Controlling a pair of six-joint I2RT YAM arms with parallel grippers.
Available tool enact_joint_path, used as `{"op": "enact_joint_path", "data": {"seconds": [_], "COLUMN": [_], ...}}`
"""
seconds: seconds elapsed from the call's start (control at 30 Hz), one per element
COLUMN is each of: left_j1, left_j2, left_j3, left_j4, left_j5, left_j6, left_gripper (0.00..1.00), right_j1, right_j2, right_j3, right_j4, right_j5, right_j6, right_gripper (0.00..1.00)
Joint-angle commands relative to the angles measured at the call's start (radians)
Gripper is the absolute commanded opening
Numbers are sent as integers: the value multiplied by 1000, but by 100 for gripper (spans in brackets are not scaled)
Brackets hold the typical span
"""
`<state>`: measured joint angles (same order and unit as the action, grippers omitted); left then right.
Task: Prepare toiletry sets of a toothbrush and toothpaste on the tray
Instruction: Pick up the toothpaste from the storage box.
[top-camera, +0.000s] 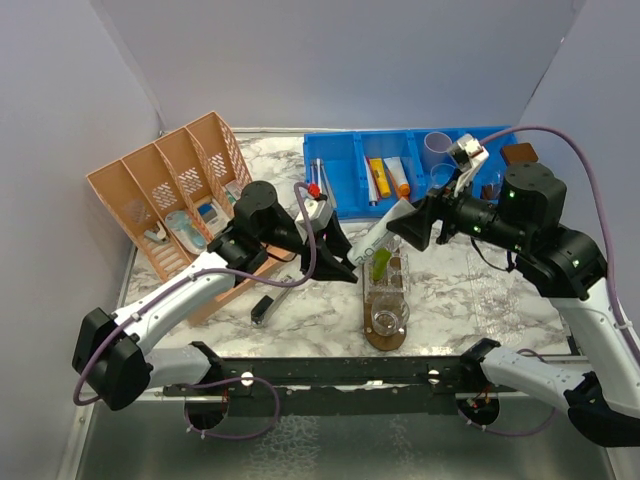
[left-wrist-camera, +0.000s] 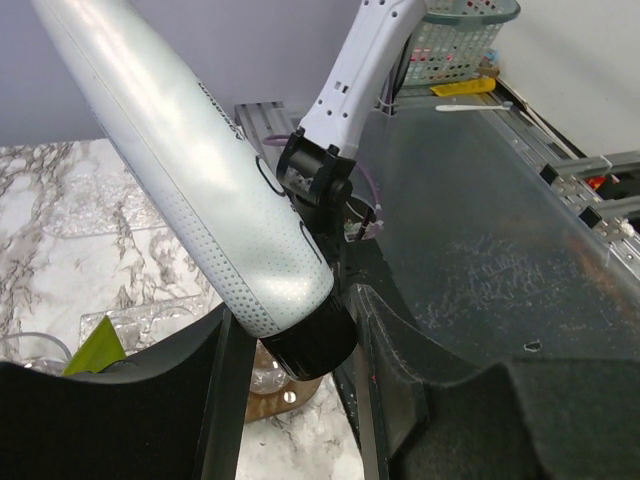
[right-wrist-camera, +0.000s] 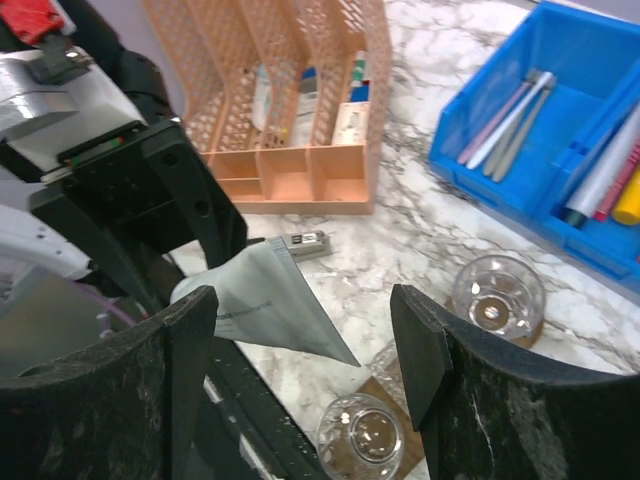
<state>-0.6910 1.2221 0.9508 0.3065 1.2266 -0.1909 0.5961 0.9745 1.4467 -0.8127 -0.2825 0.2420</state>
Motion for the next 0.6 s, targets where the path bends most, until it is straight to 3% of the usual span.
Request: {"op": "enact_joint_path", "data": {"seconds": [0.0,0.17,0.43,0.57], "left_j1": [-8,-11,-11,-12], "left_j2": [-32,-32,-44,-40], "left_j3": [-7,-4,-6,-4], "left_j4": [49,50,49,50], "left_j5": [82,113,120,123], "left_j6": [35,36,44,43], "left_gripper": [11,9,8,8], "right_j1": [5,5,4,5], "right_j2": [-22,-36,-54,-64], "right_j3": [36,35,28,7], "right_j4": [65,113,85,108], "right_j5": [-190,-305,-342,-366], "right_j6": [52,96,84,83], "right_gripper": [69,58,45,29]}}
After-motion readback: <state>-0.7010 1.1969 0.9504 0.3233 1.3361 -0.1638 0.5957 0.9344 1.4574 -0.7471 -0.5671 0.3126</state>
